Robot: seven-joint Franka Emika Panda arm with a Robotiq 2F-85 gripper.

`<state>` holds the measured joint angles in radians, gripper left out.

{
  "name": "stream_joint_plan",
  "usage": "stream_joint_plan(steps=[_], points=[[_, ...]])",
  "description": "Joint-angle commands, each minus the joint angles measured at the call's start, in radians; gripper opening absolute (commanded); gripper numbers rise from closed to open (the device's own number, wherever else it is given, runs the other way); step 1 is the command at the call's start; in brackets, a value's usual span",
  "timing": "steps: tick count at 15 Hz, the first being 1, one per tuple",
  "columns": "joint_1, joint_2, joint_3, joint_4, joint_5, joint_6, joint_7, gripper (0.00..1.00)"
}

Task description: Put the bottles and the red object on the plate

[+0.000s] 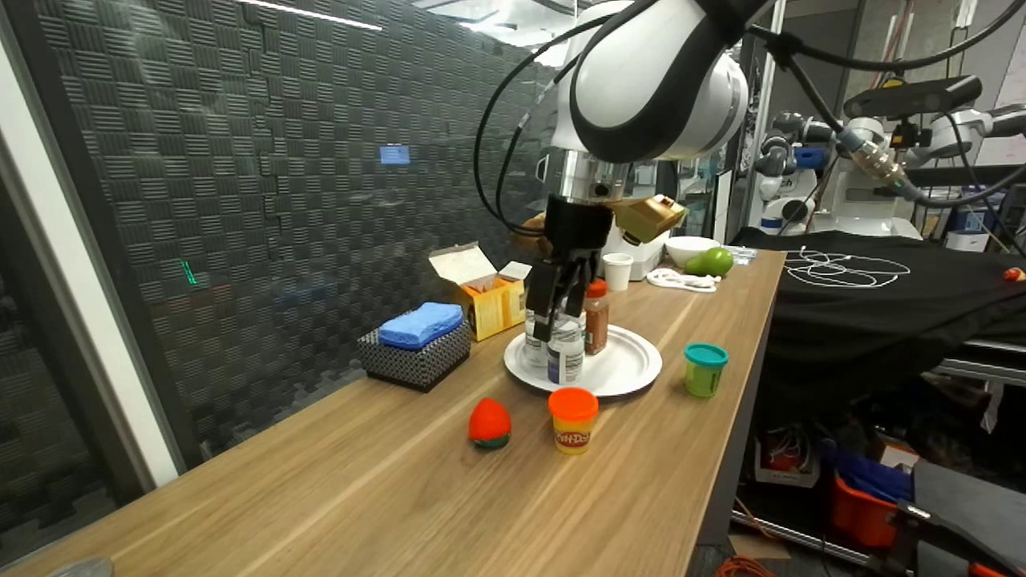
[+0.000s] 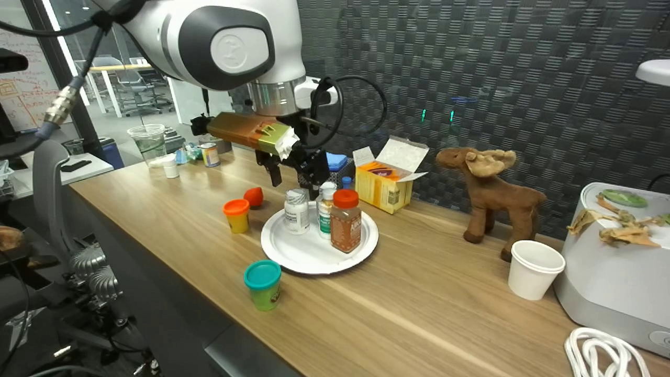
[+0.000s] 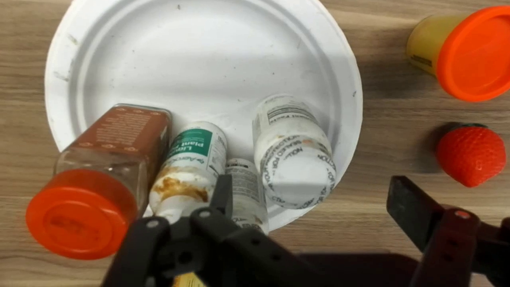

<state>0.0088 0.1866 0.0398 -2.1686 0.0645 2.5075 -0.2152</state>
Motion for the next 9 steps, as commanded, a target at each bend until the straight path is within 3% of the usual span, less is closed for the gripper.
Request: stream_joint_plan(steps=[1,9], points=[[-0.007,-0.046,0.008,-0.025,0.008,0.014,-0.014,1.0],[0.0,-0.283,-0.015,-0.129,-0.034,0.021,0.098,1.0]])
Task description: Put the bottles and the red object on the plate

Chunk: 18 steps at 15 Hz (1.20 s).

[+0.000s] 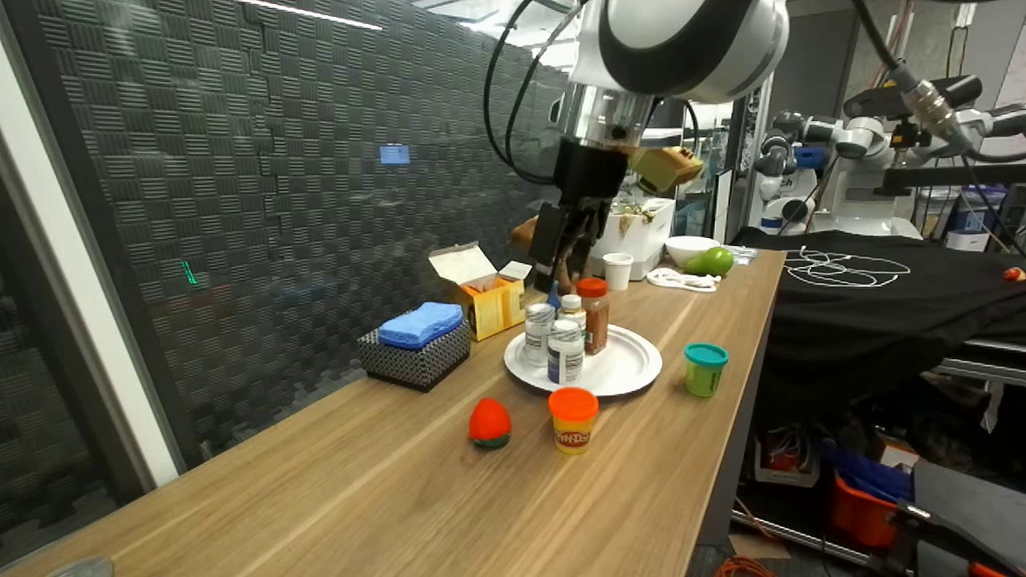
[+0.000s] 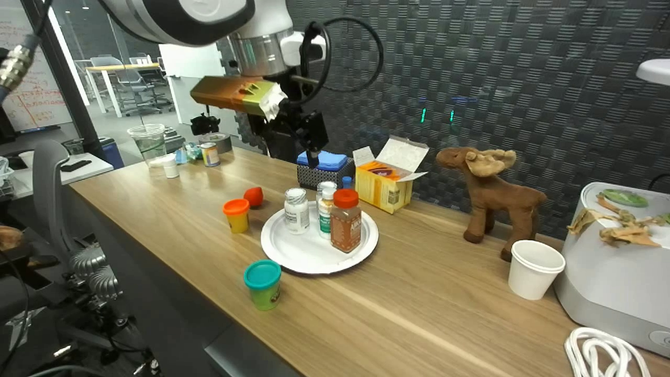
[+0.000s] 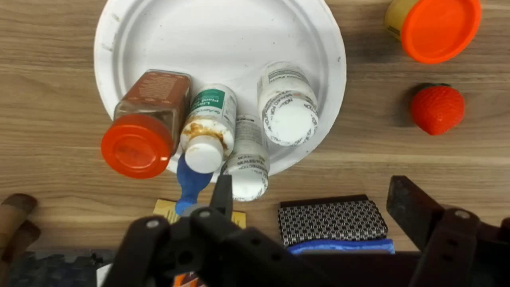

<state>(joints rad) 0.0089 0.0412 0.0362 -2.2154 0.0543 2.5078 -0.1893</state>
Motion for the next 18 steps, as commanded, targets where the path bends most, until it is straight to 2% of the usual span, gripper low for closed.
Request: stream_joint_plan(steps=[1,4,7,13,15,16,18], points=[[-0.006,-0.169,-0.019,-0.094,-0.033,0.018,0.117,1.0],[-0.044,-0.239,-0.038,-0.14,-0.123,0.028,0.275,1.0],[-0.094,-0.284,-0.049,-0.188,-0.19,0.015,0.379,1.0],[-0.135,-0.277,-0.059,-0.224,-0.192,-0.055,0.41,1.0],[-0.119,-0.282,-0.061,-0.18,-0.138,-0.145,0.408,1.0],[-0.126,-0.255,-0.066,-0.207,-0.167,-0.082,0.388,1.0],[-0.126,-0.253,-0.066,-0.206,-0.165,-0.091,0.388,1.0]])
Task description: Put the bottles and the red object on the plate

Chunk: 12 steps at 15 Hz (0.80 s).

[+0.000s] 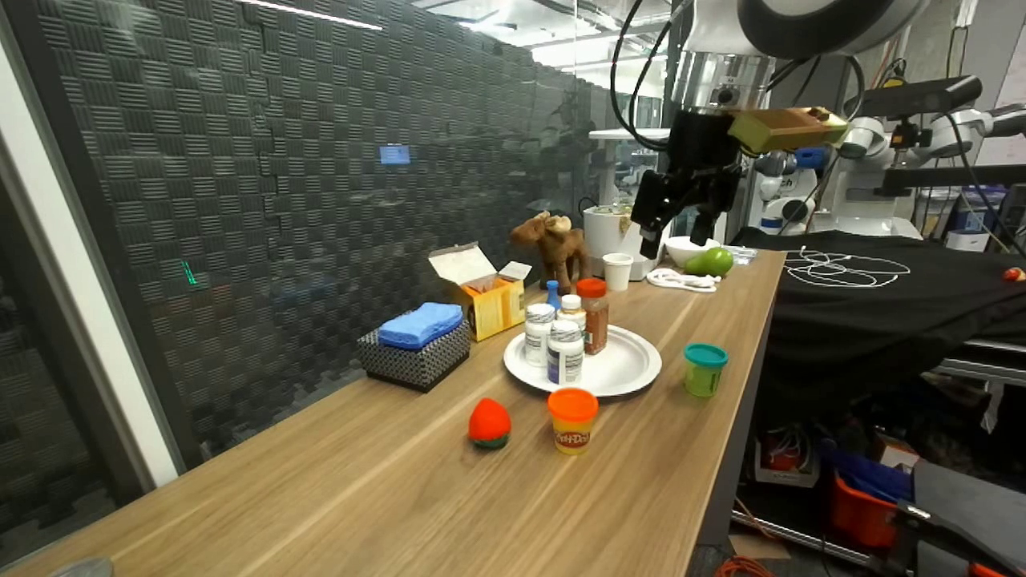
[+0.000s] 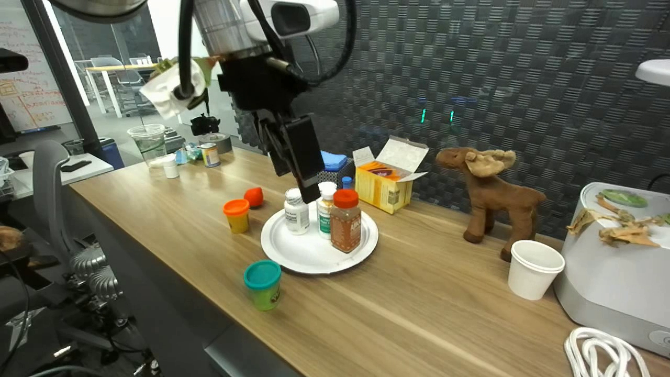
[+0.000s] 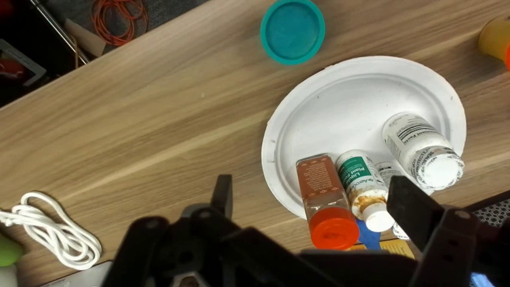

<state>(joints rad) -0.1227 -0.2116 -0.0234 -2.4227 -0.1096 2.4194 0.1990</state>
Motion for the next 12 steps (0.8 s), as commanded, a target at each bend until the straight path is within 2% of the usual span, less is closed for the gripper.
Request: stream_joint_plan(steps=[1,5,8,12], points=[[0.006,0.002,-0.006,0.0,-0.001,-0.003,0.0,1.0],[0.006,0.005,-0.007,0.0,-0.001,-0.002,0.0,1.0],[-0.001,-0.009,0.002,-0.05,-0.043,0.025,0.028,1.0],[0.001,0.014,-0.009,-0.1,-0.026,0.017,0.003,1.0]])
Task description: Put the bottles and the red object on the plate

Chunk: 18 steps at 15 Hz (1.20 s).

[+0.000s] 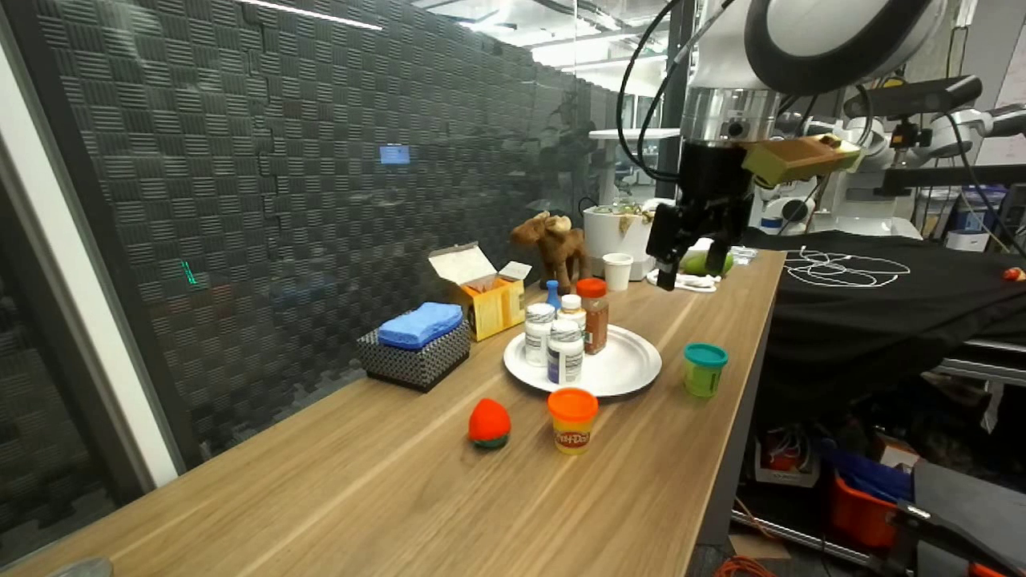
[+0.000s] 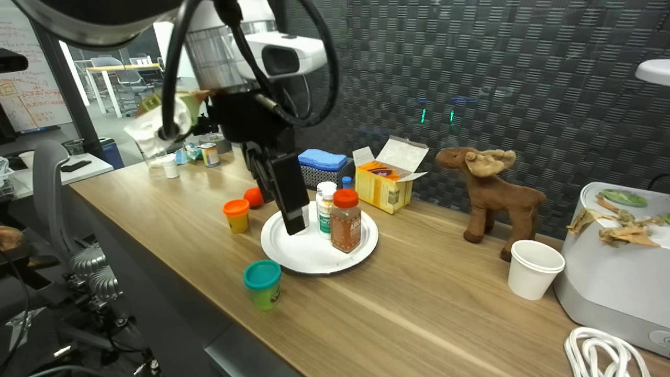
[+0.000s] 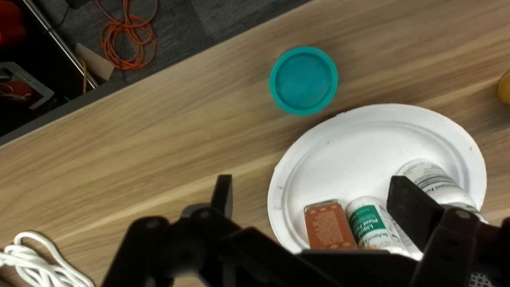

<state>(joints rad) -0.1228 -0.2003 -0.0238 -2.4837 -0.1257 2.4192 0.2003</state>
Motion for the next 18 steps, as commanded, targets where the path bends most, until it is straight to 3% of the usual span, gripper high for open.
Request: stream_joint_plan(steps=[1,12,13,14,18], points=[[0.004,0.013,-0.012,-0.05,-0.003,0.021,-0.011,1.0],[0.007,0.222,-0.043,-0.002,0.009,0.07,-0.078,1.0],[0.007,0.235,-0.046,0.003,0.018,0.07,-0.087,0.75],[0.008,0.243,-0.049,0.005,0.019,0.073,-0.093,0.73],[0.013,0.233,-0.051,0.005,0.017,0.063,-0.095,0.42]])
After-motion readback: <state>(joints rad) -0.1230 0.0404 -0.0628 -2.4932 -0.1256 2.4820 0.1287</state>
